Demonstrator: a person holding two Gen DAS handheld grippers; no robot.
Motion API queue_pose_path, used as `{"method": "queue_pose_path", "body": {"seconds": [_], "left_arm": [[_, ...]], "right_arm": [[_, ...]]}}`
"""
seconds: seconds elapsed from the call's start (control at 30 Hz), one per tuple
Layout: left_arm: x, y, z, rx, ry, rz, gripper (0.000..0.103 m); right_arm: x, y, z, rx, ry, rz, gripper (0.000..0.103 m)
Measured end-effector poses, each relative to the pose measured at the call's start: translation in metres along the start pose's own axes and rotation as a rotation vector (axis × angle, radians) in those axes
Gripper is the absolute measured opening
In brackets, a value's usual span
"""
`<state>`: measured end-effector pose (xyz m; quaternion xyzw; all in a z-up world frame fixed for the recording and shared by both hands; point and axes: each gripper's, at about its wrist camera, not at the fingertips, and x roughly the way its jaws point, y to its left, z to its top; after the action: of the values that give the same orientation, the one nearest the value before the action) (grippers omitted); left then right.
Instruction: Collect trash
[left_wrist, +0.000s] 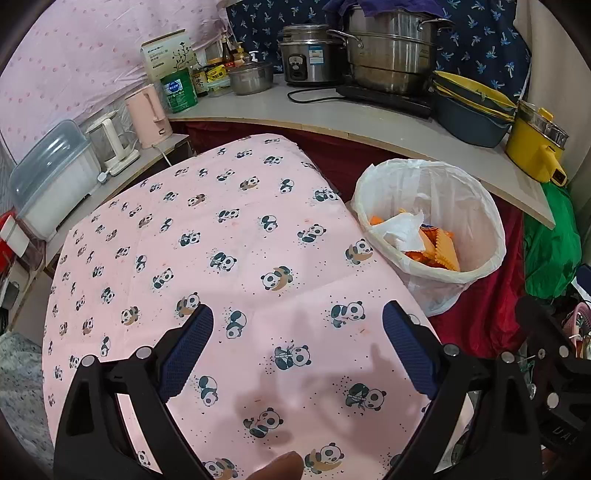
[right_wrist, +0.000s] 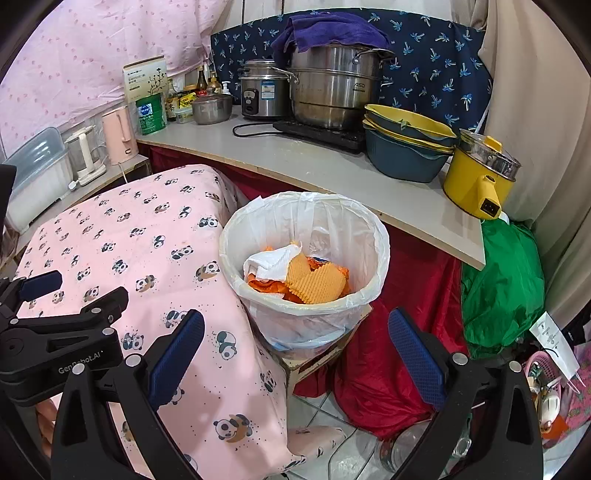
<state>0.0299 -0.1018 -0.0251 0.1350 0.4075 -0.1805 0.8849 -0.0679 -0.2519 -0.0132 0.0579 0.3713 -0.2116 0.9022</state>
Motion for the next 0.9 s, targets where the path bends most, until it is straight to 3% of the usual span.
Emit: {"method": "queue_pose_path", "body": {"seconds": [0.9], "left_arm": [[-0.002,-0.017,-0.007,0.026,-0.003,-0.006,0.089]], "right_arm": [[0.001,-0.007,-0.011,0.007,0.017,-0.014,0.096]]}}
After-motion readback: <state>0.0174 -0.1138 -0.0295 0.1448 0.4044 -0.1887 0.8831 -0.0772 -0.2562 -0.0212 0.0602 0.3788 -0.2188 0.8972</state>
